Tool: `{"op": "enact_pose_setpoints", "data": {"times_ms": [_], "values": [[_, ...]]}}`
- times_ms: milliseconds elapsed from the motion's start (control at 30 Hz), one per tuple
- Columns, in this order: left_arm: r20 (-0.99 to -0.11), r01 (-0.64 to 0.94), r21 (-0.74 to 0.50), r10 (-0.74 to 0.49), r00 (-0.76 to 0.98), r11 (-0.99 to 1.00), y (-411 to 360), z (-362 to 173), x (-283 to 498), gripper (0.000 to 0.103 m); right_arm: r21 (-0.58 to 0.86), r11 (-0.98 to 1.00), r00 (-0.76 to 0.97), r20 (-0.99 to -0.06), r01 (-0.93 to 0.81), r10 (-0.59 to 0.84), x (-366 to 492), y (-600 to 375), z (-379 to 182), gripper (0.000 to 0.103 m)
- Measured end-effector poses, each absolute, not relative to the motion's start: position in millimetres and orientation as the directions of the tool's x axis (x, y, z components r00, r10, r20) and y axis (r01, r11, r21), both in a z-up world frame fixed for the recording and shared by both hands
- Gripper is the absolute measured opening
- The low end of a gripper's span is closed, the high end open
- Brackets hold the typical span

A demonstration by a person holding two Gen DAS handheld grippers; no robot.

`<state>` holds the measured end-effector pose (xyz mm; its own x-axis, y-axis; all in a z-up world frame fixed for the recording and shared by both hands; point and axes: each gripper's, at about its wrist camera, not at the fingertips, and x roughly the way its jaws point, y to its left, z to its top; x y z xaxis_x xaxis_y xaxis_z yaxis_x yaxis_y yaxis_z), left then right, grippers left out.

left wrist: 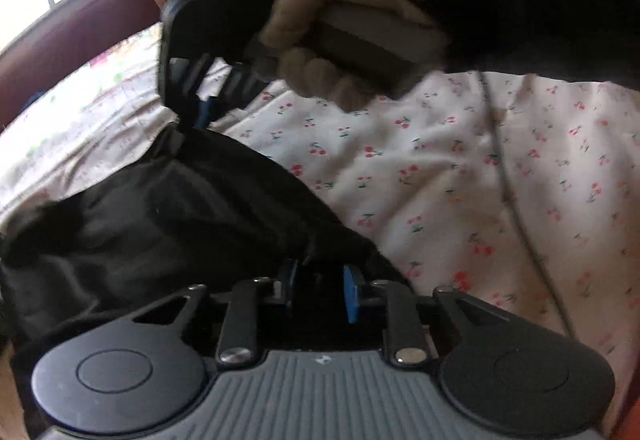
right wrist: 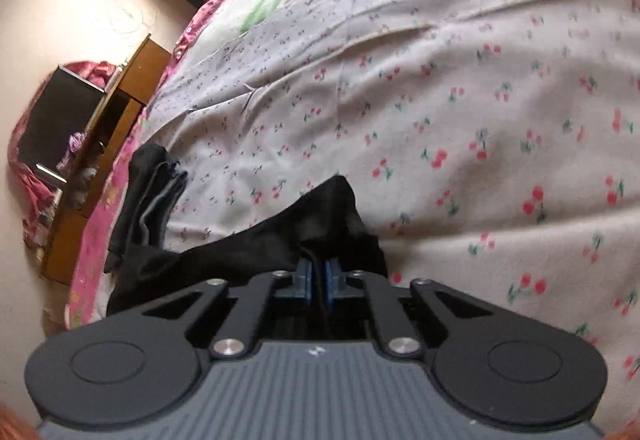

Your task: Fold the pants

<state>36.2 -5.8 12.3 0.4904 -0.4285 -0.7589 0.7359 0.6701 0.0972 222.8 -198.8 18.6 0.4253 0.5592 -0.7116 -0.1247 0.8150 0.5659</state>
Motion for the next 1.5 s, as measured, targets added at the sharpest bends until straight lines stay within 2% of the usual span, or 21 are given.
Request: {"op": "enact_pose_setpoints", "data": {"times_ms": [133,200,300,367,433,500,533,567,633,733,833,933,1167,1500], "values": [[-0.755,0.688,-0.013,-0.459,0.469,0.726,5,16,40,0.036,0.506,0.85,0.388,-0.761,-0.148,0.52,242,-180,6,0.006],[-0.754,0.649,-0.067,-0.465,0.464,0.757,23,30,45,0.038,0.465,0.865,0.392,-0.772,-0.186,0.5,236,-173,11,0.013],[-0.72,0.6,-0.114,-0.482,0.499,0.792,46,57,42,0.052,0.418,0.879,0.462,-0.749,-0.229,0.476,211,-181,37,0.019],[-0.673,0.559,-0.13,-0.487,0.557,0.819,62,75,40,0.068,0.376,0.896,0.523,-0.728,-0.236,0.443,187,-190,54,0.019],[-0.645,0.498,-0.112,-0.444,0.622,0.86,71,77,43,0.078,0.326,0.911,0.566,-0.714,-0.252,0.412,157,-193,65,0.019],[-0.672,0.418,-0.072,-0.354,0.651,0.906,76,66,52,0.078,0.3,0.915,0.579,-0.709,-0.269,0.402,131,-189,65,0.023],[-0.712,0.361,-0.053,-0.288,0.64,0.931,78,55,59,0.078,0.3,0.915,0.567,-0.718,-0.269,0.403,122,-187,60,0.025],[-0.751,0.316,-0.038,-0.235,0.617,0.948,81,45,64,0.078,0.314,0.912,0.536,-0.738,-0.265,0.41,115,-184,51,0.027],[-0.775,0.273,-0.023,-0.19,0.603,0.962,85,35,65,0.078,0.319,0.918,0.441,-0.807,-0.234,0.393,108,-178,23,0.028],[-0.76,0.241,-0.003,-0.159,0.63,0.97,83,43,55,0.078,0.278,0.935,0.466,-0.812,-0.221,0.352,90,-174,21,0.03],[-0.751,0.216,-0.007,-0.147,0.644,0.976,79,48,48,0.078,0.319,0.921,0.528,-0.754,-0.224,0.39,70,-178,47,0.03],[-0.742,0.191,-0.01,-0.136,0.657,0.982,80,52,42,0.078,0.286,0.924,0.568,-0.729,-0.253,0.381,51,-170,64,0.033],[-0.695,0.162,-0.011,-0.124,0.708,0.987,78,66,16,0.086,0.302,0.906,0.577,-0.7,-0.296,0.421,17,-154,72,0.034],[-0.665,0.146,0.022,-0.095,0.741,0.989,71,70,2,0.087,0.297,0.907,0.595,-0.685,-0.298,0.42,-2,-147,78,0.037]]}}
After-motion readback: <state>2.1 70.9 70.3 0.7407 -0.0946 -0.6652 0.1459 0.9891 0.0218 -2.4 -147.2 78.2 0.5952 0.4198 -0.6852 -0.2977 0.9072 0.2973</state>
